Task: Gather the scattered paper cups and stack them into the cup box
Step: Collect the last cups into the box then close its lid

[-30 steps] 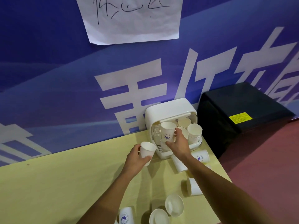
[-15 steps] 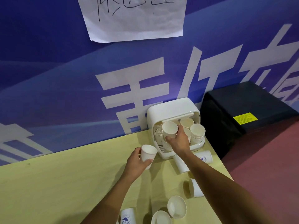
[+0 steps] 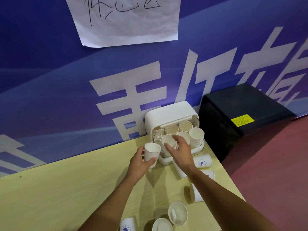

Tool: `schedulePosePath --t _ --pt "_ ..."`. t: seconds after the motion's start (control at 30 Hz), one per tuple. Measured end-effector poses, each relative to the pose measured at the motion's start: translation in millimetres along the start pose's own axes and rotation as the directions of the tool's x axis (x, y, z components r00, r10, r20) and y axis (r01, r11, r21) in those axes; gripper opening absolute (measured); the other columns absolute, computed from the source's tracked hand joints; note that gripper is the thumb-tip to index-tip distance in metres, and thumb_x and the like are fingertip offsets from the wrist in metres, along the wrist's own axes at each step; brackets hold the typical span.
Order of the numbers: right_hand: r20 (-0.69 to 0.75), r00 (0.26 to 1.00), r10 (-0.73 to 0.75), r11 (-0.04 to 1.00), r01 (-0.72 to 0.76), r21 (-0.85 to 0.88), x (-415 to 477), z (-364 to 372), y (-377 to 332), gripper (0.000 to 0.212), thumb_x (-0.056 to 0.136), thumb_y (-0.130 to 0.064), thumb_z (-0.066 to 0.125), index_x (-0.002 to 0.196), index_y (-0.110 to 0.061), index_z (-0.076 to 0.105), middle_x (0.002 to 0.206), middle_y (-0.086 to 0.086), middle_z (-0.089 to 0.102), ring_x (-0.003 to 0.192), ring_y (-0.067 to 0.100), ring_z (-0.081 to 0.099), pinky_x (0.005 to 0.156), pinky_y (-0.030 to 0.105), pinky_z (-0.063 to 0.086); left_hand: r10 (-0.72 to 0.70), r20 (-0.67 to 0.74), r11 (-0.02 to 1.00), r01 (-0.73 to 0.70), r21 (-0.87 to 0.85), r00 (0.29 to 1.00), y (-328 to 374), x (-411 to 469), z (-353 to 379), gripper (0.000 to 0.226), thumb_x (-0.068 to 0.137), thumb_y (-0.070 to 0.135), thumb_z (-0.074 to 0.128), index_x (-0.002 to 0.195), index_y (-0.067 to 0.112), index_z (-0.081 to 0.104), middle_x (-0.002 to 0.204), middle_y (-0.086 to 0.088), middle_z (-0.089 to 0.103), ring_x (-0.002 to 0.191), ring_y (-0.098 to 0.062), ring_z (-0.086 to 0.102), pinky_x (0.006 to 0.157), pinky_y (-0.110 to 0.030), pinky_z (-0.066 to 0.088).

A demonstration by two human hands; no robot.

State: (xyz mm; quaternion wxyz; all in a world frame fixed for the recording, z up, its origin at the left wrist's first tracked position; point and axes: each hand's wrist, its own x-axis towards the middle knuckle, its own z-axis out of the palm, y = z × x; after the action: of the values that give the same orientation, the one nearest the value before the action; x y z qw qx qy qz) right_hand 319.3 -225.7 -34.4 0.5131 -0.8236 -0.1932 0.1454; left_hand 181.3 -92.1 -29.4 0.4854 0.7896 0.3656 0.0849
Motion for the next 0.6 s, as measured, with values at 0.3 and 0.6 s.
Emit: schedulePosePath --t 0.3,0.6 --pt "0.257 0.965 0.055 0.988 -0.090 0.128 -13 -1 -7 0.066 0.075 -0.047 0.084 0.130 -0.022 0.056 0.107 -0.005 0.070 0.088 0.003 0.067 0.073 0.012 0.048 0.059 0.069 0.995 -0.054 -0.082 0.996 17 -4 13 0.066 0.075 0.033 0.081 0.132 0.029 0.048 0.114 0.011 0.062 0.097 -0.003 0.061 0.073 -0.014 0.048" --pt "0.056 0.997 0.062 0.990 -0.068 0.124 -5 -21 -2 0.077 0.078 -0.030 0.083 0.143 -0.020 0.043 0.122 -0.002 0.059 0.108 0.017 0.062 0.094 0.033 0.054 0.018 0.143 0.998 -0.009 -0.061 0.990 3 -6 16 0.065 0.079 0.025 0.079 0.135 0.026 0.046 0.124 0.006 0.055 0.108 -0.014 0.056 0.077 -0.018 0.047"
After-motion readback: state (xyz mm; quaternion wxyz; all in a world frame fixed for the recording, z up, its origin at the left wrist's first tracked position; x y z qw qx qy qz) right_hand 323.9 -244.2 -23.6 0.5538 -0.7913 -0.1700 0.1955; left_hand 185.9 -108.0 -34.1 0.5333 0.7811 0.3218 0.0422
